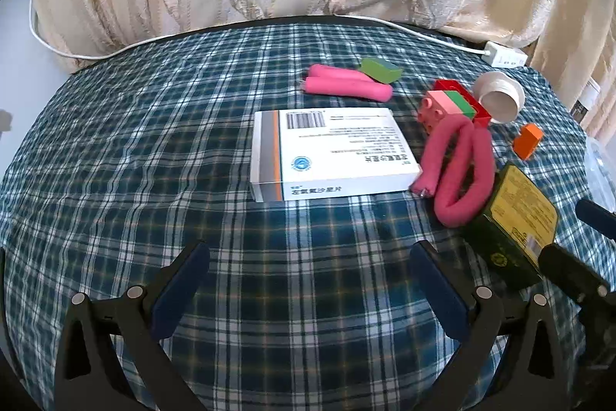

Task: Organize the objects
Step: 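Move the right gripper toward the yellow-green tin box, then close the right gripper on the yellow-green tin box and lift it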

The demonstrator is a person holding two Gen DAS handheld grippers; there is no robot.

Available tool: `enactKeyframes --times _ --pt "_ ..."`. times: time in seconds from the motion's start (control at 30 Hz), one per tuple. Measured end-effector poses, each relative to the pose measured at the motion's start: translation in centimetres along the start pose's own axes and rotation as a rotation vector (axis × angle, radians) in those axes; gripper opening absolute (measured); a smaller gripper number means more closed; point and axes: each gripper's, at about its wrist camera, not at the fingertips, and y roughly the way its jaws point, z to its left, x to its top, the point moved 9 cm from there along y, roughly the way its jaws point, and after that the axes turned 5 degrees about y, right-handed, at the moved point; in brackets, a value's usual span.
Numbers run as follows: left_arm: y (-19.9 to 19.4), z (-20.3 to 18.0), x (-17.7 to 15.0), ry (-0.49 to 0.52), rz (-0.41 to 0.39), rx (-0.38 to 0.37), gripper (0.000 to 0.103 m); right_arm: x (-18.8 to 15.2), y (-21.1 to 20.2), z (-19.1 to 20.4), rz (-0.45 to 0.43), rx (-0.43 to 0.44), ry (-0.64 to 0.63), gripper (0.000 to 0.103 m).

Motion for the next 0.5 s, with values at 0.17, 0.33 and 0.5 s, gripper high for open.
enactKeyframes --times 0.17,0.33,0.5 --pt "0.1 0.2 -0.1 -0.009 0.006 0.008 0.103 0.3 0.7 1.2 0.005 0.011 -0.053 0.103" --pt "0.3 0.4 0.0 -0.016 0.012 0.01 0.103 0.7 1.4 1.9 0.013 0.029 -0.075 0.103" --pt "0.5 0.9 0.1 -0.029 0.014 0.014 0.103 0.6 2.2 2.8 0.024 0.039 -0.108 0.095"
